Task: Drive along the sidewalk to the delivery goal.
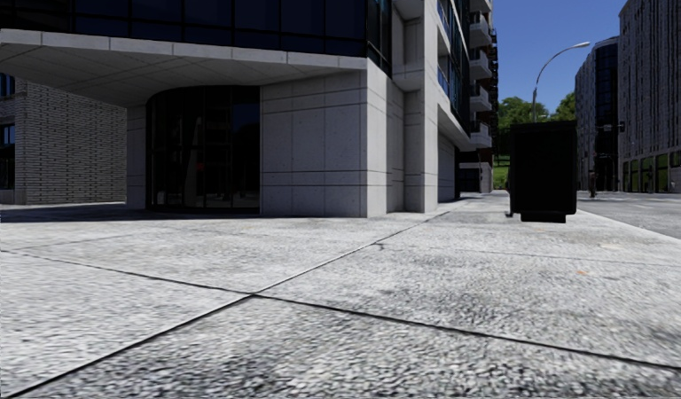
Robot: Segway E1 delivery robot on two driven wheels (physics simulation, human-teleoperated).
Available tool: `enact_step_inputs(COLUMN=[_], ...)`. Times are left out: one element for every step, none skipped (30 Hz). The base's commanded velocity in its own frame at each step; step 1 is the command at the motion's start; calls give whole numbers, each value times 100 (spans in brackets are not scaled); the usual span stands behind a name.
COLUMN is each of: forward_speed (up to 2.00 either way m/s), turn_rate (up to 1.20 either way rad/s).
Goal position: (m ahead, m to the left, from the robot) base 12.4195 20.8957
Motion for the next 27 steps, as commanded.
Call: enact_step_inputs(forward_speed=[200,200,200,200,200,200,200,200,200,200,200,200,200,200,200,200,200,200,200,200,200,200,200,200,200,200,200], turn_rate=[33,33,36,37,37,37,39,44,46,46,47,47,47,47,47,47,48,48,48,48,51,52,52,52,52,52,52])
